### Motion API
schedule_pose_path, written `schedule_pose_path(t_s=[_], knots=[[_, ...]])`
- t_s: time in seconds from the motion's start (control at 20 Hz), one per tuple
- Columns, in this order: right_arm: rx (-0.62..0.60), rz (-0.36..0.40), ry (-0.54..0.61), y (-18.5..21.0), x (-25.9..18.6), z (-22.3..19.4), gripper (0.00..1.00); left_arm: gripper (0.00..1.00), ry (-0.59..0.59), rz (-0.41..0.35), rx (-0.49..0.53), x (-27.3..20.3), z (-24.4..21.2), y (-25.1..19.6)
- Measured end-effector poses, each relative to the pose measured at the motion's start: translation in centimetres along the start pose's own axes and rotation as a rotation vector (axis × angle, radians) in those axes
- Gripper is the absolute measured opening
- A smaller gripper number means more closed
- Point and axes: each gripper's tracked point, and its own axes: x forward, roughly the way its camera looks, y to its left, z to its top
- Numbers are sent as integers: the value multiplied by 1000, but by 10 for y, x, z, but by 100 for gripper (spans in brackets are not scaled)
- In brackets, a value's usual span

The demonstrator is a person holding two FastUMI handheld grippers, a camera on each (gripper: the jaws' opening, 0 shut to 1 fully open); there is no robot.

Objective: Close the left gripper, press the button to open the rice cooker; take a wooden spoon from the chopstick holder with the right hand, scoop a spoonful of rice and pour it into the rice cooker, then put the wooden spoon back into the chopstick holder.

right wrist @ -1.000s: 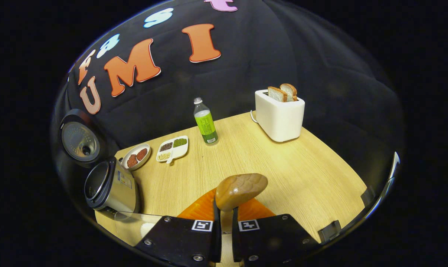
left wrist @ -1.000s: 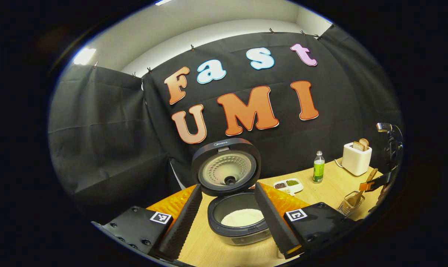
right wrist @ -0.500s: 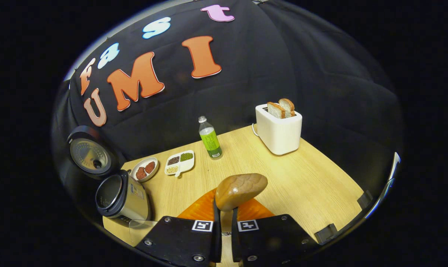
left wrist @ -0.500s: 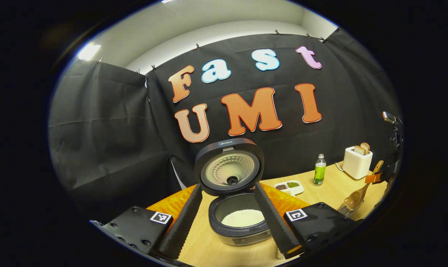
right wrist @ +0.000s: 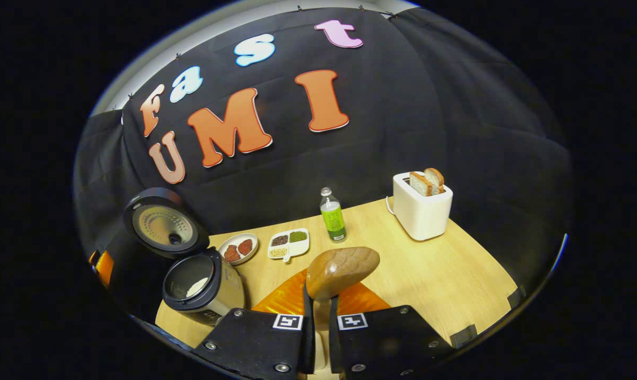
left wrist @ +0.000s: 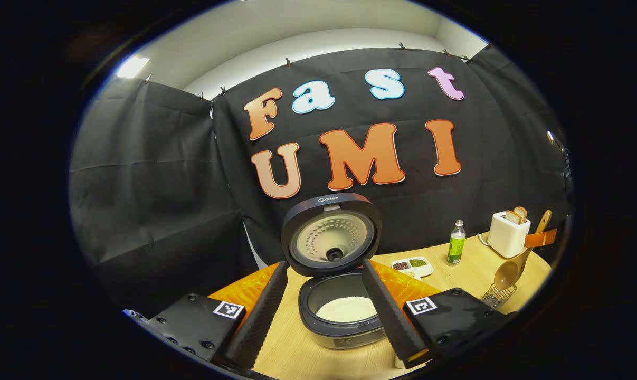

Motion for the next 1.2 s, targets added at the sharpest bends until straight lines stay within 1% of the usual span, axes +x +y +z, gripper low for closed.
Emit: schedule_pose_path(t_s=[0.15,0.3,0.4,0.5,0.65,0.8,0.9,1.0,1.2], knots=[[-32,78,21,30,-11,-5,10,87,6,8,-8,1,-3,4],[-71,145,56,58,-17,-19,10,87,5,19,-17,1,-3,11],[-102,173,93,71,-17,-37,10,87,6,32,-17,-1,-6,17],[-129,185,129,81,-15,-57,10,87,11,43,-17,-2,-9,21],[-196,160,171,82,-7,-85,10,87,16,57,-10,-3,-12,32],[-264,113,185,76,3,-104,10,87,32,61,-13,-4,-19,35],[-294,66,190,70,11,-116,10,87,40,61,-11,-3,-23,39],[-323,12,193,63,16,-125,10,87,38,60,-3,-2,-21,41],[-400,-40,175,61,18,-130,10,87,40,53,8,-2,-23,48]])
